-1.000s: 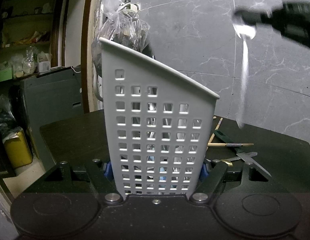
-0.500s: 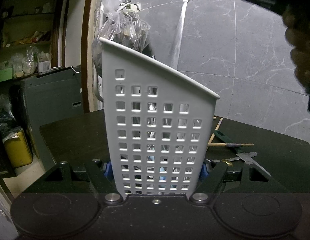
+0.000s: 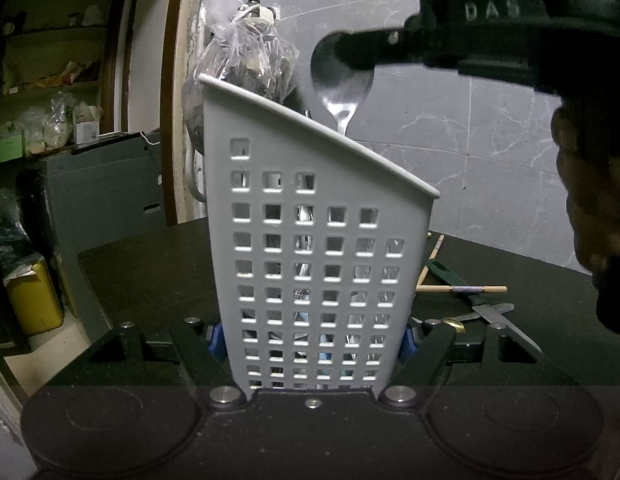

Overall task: Organize utensils
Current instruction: 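Lower the silver spoon into the caddy and open the right gripper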

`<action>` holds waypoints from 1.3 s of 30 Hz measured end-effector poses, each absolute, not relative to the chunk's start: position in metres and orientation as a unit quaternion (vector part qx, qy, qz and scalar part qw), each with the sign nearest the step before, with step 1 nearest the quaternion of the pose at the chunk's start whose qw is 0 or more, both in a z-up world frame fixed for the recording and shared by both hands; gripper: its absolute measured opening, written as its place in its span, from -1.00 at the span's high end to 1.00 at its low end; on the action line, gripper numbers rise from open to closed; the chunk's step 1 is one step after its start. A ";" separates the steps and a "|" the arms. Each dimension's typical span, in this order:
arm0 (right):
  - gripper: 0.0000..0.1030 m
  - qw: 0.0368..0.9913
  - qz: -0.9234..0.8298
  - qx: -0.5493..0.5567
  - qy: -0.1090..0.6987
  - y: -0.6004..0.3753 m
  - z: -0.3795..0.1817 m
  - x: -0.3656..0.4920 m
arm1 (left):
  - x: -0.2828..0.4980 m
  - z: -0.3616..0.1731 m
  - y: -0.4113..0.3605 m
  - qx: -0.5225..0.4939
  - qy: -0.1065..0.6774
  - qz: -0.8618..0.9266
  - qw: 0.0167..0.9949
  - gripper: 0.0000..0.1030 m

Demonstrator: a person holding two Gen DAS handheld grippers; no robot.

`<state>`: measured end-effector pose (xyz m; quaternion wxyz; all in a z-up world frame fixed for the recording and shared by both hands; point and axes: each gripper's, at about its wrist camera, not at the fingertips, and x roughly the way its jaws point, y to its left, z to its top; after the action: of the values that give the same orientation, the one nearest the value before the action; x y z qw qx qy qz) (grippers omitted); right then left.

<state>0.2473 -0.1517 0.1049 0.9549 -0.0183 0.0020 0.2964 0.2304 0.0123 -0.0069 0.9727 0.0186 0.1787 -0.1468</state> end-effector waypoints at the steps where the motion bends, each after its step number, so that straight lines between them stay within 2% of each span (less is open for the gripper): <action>1: 0.97 0.954 0.298 -0.021 0.008 -0.150 0.103 0.248 | 0.230 -0.007 0.012 0.019 0.180 -0.147 0.973 -0.47; 8: 0.94 0.947 0.316 -0.040 0.046 -0.144 0.088 0.249 | 0.236 -0.004 0.012 0.021 0.186 -0.146 0.971 -0.47; 9: 0.83 0.946 0.319 -0.039 0.047 -0.144 0.087 0.249 | 0.236 -0.004 0.012 0.022 0.186 -0.146 0.971 -0.47; 10: 0.61 0.945 0.321 -0.037 0.049 -0.146 0.088 0.248 | 0.237 -0.003 0.012 0.021 0.187 -0.146 0.971 -0.47; 11: 0.47 0.945 0.323 -0.033 0.048 -0.148 0.088 0.247 | 0.237 -0.003 0.012 0.021 0.188 -0.146 0.971 -0.47; 13: 0.00 0.945 0.323 -0.019 0.040 -0.157 0.091 0.242 | 0.238 -0.002 0.011 0.024 0.191 -0.145 0.971 -0.47; 14: -0.08 0.946 0.323 -0.012 0.038 -0.163 0.093 0.239 | 0.239 -0.002 0.011 0.024 0.192 -0.145 0.970 -0.47; 16: -0.45 0.948 0.316 0.003 0.031 -0.176 0.095 0.232 | 0.240 -0.001 0.010 0.024 0.197 -0.143 0.970 -0.47; 19: -0.88 0.956 0.290 0.027 0.034 -0.197 0.092 0.220 | 0.242 0.001 0.009 0.026 0.204 -0.141 0.968 -0.47; 22: -0.99 0.962 0.262 0.063 0.052 -0.222 0.081 0.206 | 0.243 0.003 0.007 0.024 0.211 -0.136 0.968 -0.47; 31: -0.99 0.945 0.222 0.165 0.176 -0.267 0.025 0.195 | 0.246 0.006 0.003 0.009 0.229 -0.112 0.967 -0.48; 39: -0.99 0.926 0.226 0.179 0.245 -0.269 -0.006 0.201 | 0.241 0.007 -0.004 0.009 0.240 -0.094 0.966 -0.47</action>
<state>0.2014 -0.2688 -0.0061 0.9257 0.1787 0.2449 0.2264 0.2414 -0.0037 0.0068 0.9662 0.0085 0.2397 -0.0939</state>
